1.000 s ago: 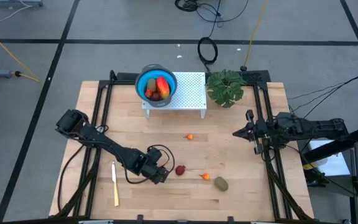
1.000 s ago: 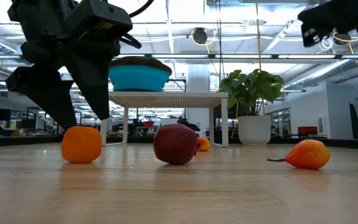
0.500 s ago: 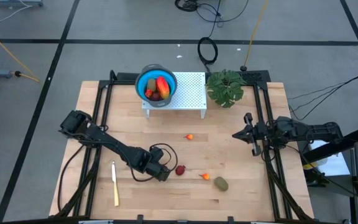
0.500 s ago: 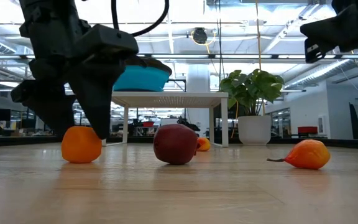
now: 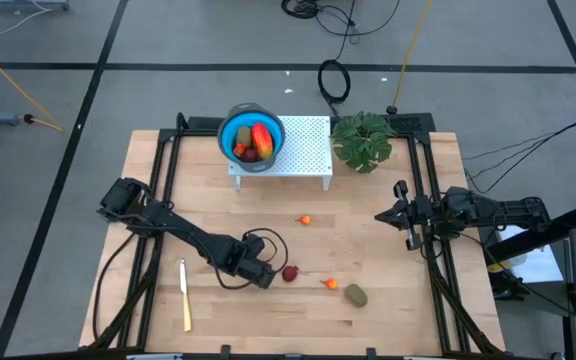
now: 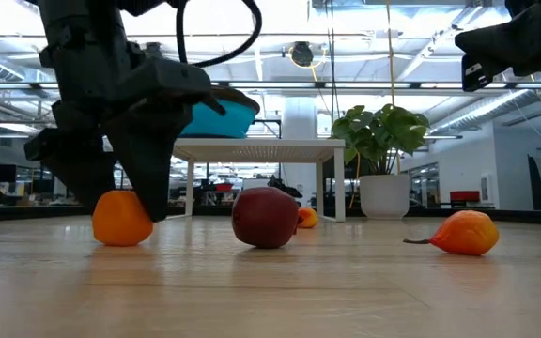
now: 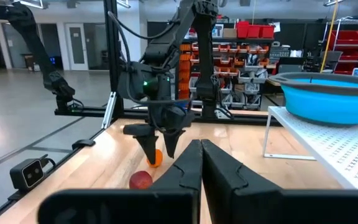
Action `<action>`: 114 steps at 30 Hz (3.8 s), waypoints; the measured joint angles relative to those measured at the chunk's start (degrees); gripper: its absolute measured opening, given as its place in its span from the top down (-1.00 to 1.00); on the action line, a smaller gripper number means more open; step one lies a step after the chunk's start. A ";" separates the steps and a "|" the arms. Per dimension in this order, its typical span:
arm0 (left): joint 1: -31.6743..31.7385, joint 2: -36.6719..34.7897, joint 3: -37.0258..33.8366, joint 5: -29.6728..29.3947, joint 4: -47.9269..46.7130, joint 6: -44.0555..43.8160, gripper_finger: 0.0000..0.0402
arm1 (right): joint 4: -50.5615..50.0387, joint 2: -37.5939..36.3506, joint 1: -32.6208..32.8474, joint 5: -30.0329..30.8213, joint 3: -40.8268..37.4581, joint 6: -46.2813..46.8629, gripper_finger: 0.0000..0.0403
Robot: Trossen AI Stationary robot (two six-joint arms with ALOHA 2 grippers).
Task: Pick & Place Fruit
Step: Put the orange in the blue strainer bowl on the shelf
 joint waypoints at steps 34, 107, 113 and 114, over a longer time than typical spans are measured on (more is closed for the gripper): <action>4.06 -6.55 0.02 -0.15 11.01 4.63 0.20 | 0.01 -0.21 0.00 2.75 0.00 -2.58 1.00; 19.62 -20.25 0.02 -22.43 69.19 68.31 0.20 | -1.40 -0.19 0.00 2.64 0.00 -2.99 1.00; 25.22 -25.24 0.04 -22.88 53.65 68.62 0.20 | -1.85 -0.19 0.00 2.68 0.00 -2.99 1.00; 26.17 -25.75 0.04 -22.88 51.47 68.61 0.20 | -1.86 -0.19 0.00 2.71 0.00 -3.01 1.00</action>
